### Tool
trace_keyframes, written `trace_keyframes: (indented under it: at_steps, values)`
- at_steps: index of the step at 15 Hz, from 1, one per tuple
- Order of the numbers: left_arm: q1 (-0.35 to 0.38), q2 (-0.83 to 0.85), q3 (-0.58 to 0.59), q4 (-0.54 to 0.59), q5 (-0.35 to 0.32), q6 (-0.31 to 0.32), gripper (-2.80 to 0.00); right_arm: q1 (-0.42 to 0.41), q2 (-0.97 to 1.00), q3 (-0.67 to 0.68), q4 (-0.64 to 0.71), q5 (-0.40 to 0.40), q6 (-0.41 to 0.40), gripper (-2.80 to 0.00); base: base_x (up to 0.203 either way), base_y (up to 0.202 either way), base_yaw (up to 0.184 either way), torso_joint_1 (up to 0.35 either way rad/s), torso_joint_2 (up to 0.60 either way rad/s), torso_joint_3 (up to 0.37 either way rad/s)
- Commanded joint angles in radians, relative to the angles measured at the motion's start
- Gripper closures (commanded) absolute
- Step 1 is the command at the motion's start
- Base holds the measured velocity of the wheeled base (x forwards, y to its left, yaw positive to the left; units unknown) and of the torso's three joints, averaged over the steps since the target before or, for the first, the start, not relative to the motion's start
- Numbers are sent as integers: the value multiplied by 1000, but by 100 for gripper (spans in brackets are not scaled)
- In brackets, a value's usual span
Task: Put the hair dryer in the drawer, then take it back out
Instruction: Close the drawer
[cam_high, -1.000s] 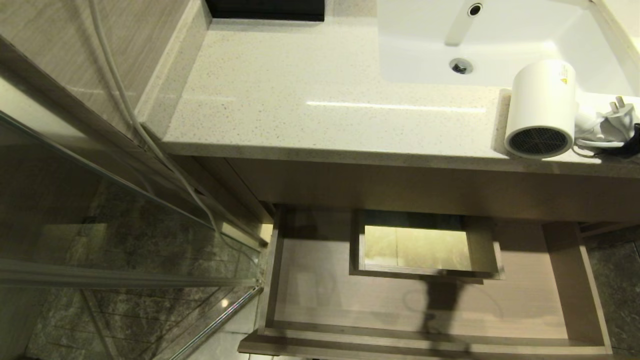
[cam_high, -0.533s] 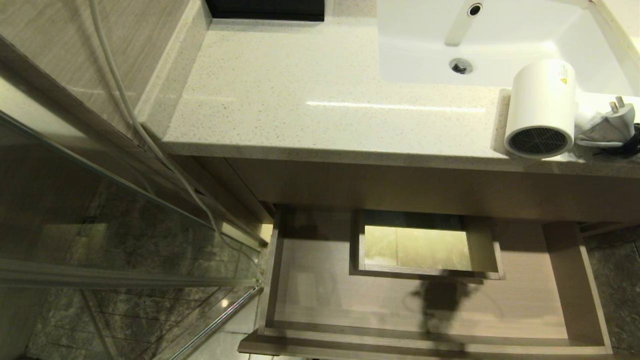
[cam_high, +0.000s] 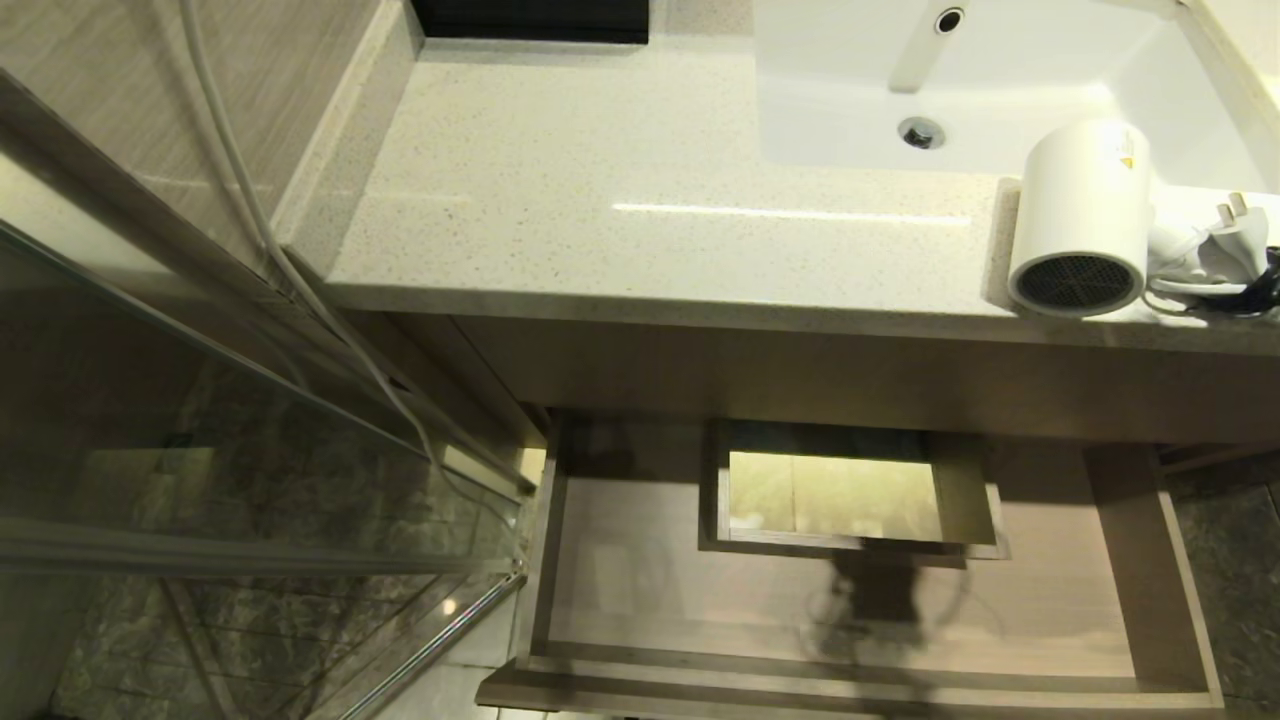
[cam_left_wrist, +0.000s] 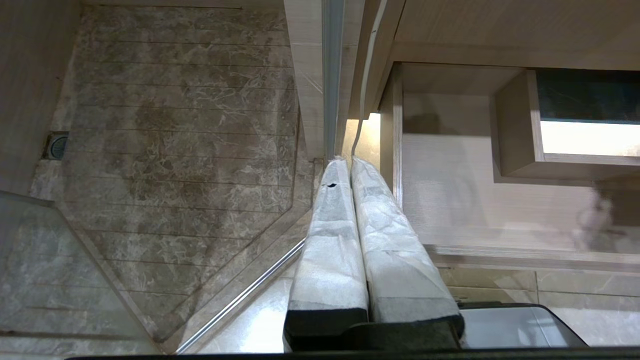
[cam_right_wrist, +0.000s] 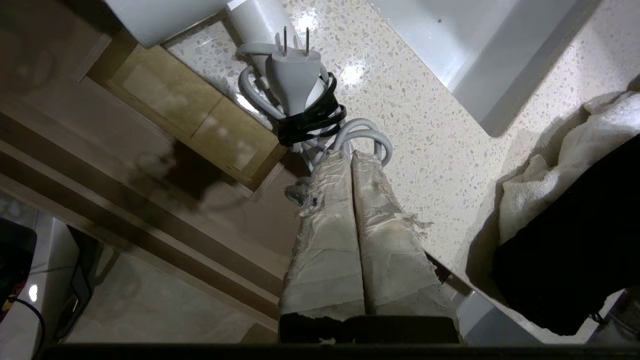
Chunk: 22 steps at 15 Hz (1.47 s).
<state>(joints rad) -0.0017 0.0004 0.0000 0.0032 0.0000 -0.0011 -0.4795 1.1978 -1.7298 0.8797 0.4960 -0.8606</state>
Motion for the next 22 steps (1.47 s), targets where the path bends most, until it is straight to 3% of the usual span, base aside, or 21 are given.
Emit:
trace_keyframes:
  at_steps: [1,4,13,19,22]
  values:
    - [0,0,2,0,0,0,0,-7,-66,9,15,1,-1,0,0,0,0,0,0,0]
    - [0,0,2,0,0,0,0,-7,-128,40,18,-22,71,0,0,0,0,-81,34,-60]
    - [0,0,2,0,0,0,0,-5,-289,154,20,-63,85,0,0,0,0,-295,48,-244]
    - [0,0,1,0,0,0,0,-3,-380,244,-22,-68,140,0,0,0,0,-265,-34,-308]
    - [0,0,2,0,0,0,0,-4,-383,241,-20,-134,145,0,0,0,0,-239,-95,-330]
